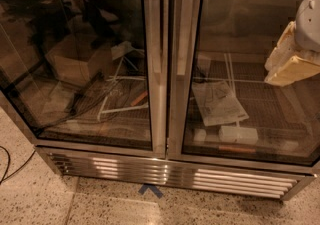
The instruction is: Place blue chip bag into bottom drawer
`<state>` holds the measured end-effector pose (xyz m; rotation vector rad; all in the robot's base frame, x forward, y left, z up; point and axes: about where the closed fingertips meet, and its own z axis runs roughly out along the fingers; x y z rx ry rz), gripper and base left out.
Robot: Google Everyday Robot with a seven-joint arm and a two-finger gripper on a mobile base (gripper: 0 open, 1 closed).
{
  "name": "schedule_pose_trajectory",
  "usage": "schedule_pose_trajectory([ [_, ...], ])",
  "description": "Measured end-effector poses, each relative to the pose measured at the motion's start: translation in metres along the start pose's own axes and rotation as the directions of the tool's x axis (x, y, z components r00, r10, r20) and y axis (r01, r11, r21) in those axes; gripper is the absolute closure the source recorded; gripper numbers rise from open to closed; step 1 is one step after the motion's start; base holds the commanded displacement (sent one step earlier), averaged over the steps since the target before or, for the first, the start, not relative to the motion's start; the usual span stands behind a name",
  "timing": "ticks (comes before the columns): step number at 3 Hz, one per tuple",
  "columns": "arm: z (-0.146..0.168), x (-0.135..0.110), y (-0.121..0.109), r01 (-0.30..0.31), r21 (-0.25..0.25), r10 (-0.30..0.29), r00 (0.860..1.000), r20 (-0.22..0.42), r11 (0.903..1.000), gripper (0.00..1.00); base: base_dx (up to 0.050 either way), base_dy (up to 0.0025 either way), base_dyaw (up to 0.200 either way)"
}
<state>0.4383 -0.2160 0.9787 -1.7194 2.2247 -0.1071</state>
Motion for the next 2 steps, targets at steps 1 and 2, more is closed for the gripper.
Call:
schedule_pose_trajectory([
  [1,0.0000,0.0000,0.0000,0.000,0.000,0.000,1.000,0.000,1.0000,0.61,0.000,0.00000,0.000],
  [2,0.0000,0.0000,0.0000,0.000,0.000,0.000,1.000,0.000,1.0000,0.75,0.000,0.00000,0.000],
])
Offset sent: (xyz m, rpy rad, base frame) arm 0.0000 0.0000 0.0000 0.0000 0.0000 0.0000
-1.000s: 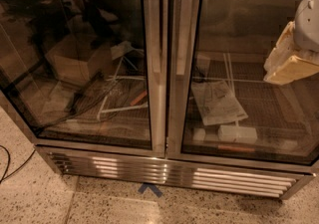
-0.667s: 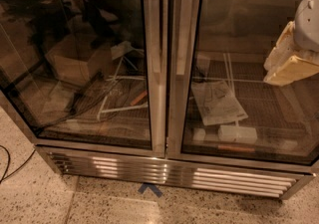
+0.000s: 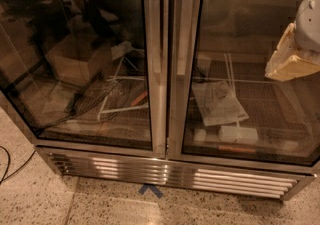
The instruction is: Place blue chip bag into bottom drawer
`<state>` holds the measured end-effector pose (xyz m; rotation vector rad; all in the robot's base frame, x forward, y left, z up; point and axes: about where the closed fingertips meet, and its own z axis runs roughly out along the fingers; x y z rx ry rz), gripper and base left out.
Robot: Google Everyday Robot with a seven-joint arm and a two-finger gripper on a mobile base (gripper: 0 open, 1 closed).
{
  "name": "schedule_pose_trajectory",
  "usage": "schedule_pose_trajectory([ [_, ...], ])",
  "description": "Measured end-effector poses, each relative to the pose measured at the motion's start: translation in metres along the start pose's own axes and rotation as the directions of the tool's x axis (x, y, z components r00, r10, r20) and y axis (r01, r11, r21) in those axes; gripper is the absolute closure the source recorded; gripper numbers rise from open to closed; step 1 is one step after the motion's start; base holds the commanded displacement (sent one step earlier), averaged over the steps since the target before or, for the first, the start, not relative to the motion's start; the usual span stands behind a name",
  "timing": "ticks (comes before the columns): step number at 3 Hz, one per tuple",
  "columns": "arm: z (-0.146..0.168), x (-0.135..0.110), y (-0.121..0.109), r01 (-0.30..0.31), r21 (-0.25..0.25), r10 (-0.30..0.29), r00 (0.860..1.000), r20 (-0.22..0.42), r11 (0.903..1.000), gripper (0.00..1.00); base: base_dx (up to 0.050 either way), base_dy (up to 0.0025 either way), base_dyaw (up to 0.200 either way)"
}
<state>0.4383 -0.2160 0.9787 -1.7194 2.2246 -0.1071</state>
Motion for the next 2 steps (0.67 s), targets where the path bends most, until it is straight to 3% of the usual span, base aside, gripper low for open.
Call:
schedule_pose_trajectory([
  [1,0.0000,0.0000,0.0000,0.000,0.000,0.000,1.000,0.000,1.0000,1.00,0.000,0.00000,0.000],
  [2,0.0000,0.0000,0.0000,0.000,0.000,0.000,1.000,0.000,1.0000,1.00,0.000,0.00000,0.000],
])
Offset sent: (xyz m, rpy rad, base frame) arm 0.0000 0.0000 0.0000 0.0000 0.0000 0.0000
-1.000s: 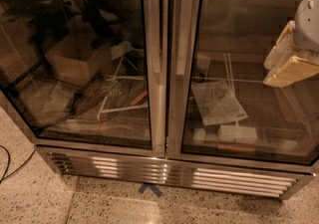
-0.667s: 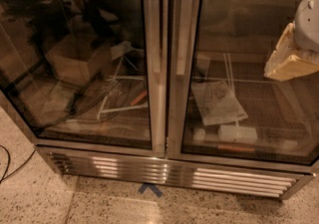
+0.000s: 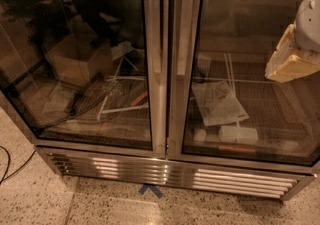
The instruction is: Place blue chip bag into bottom drawer
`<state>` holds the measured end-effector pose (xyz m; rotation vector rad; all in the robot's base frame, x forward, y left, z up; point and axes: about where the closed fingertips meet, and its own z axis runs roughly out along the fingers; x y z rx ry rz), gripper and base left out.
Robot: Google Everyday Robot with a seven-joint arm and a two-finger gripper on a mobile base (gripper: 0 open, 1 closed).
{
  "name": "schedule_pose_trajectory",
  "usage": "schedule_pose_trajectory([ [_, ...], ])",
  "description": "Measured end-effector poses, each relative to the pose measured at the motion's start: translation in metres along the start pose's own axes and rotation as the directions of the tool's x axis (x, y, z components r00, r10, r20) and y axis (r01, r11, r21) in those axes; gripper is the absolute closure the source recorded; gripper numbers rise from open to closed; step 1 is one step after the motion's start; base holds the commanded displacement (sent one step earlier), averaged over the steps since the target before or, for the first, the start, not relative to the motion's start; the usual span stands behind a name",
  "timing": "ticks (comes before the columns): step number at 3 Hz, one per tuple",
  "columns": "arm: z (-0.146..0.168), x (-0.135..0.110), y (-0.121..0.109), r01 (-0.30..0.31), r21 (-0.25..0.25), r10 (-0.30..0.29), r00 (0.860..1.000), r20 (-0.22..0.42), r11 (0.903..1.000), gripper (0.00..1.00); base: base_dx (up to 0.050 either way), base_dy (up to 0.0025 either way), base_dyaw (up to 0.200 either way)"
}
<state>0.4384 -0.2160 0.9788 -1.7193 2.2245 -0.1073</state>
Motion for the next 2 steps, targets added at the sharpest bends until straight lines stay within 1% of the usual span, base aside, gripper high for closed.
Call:
schedule_pose_trajectory([
  [2,0.0000,0.0000,0.0000,0.000,0.000,0.000,1.000,0.000,1.0000,0.54,0.000,0.00000,0.000],
])
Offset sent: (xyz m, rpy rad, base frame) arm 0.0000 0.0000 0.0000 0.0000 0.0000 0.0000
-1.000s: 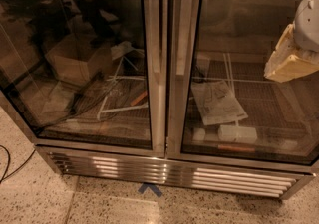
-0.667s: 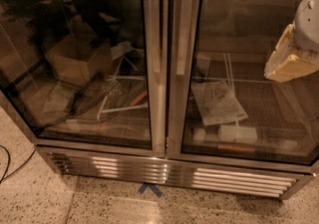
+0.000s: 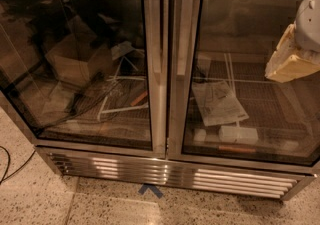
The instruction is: Place blue chip bag into bottom drawer
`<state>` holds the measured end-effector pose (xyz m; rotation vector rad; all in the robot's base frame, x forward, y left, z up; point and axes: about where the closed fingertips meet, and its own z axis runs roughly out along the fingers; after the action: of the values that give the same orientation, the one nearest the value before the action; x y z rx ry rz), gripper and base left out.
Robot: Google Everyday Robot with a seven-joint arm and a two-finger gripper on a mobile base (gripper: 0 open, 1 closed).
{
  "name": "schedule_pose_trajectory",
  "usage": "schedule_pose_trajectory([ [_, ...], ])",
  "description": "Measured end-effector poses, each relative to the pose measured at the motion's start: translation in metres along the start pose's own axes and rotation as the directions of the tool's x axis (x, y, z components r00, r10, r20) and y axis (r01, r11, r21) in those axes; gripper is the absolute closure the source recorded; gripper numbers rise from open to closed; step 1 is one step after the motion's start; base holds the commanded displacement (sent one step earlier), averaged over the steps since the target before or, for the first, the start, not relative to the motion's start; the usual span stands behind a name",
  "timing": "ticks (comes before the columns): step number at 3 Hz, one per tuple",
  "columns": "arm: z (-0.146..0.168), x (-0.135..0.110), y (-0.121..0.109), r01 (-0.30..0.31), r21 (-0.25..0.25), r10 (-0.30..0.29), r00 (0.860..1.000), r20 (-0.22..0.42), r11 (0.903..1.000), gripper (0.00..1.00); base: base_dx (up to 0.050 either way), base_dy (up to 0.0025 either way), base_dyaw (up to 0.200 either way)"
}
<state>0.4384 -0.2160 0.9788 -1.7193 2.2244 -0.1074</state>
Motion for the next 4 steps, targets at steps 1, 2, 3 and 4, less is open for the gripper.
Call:
schedule_pose_trajectory([
  [1,0.0000,0.0000,0.0000,0.000,0.000,0.000,1.000,0.000,1.0000,0.31,0.000,0.00000,0.000],
  [2,0.0000,0.0000,0.0000,0.000,0.000,0.000,1.000,0.000,1.0000,0.08,0.000,0.00000,0.000],
  [3,0.0000,0.0000,0.0000,0.000,0.000,0.000,1.000,0.000,1.0000,0.00,0.000,0.00000,0.000],
  [4,0.0000,0.0000,0.0000,0.000,0.000,0.000,1.000,0.000,1.0000,0.00,0.000,0.00000,0.000],
])
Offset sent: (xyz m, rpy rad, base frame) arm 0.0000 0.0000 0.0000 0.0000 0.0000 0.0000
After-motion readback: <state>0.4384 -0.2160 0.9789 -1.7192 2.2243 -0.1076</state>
